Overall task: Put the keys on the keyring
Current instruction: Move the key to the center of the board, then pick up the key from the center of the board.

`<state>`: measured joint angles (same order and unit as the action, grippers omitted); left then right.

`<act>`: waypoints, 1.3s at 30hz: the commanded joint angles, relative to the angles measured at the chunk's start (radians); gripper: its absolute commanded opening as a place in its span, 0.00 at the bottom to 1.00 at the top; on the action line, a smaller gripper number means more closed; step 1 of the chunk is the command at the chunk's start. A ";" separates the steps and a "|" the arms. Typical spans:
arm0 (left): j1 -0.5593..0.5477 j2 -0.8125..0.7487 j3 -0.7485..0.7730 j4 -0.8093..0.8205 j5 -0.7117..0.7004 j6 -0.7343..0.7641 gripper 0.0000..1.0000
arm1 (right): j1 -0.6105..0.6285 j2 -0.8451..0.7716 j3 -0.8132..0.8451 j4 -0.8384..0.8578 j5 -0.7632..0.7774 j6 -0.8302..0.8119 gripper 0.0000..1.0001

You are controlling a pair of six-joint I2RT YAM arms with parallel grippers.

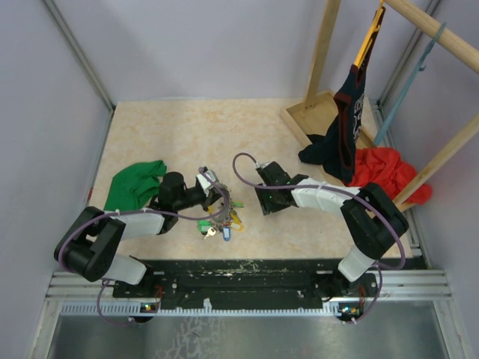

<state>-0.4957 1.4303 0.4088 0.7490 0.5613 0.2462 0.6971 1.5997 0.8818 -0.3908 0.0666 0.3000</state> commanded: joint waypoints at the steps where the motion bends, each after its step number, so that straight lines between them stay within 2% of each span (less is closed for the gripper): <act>1: -0.003 -0.013 0.010 0.041 0.015 -0.003 0.00 | -0.008 0.039 0.068 0.083 -0.035 0.030 0.48; 6: -0.004 -0.017 0.008 0.039 0.014 -0.002 0.00 | -0.008 0.024 0.102 0.121 -0.031 -0.037 0.49; 11: -0.004 -0.020 0.006 0.039 0.009 0.002 0.00 | -0.009 -0.028 0.056 0.159 -0.006 -0.147 0.49; 20: -0.003 -0.013 0.010 0.039 0.018 -0.001 0.00 | -0.012 -0.023 -0.001 0.163 -0.011 -0.252 0.33; 39: -0.003 -0.010 0.013 0.038 0.027 -0.001 0.00 | -0.013 0.013 0.006 0.163 -0.053 -0.291 0.19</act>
<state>-0.4957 1.4303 0.4088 0.7490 0.5667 0.2466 0.6952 1.5990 0.8768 -0.2687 0.0269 0.0250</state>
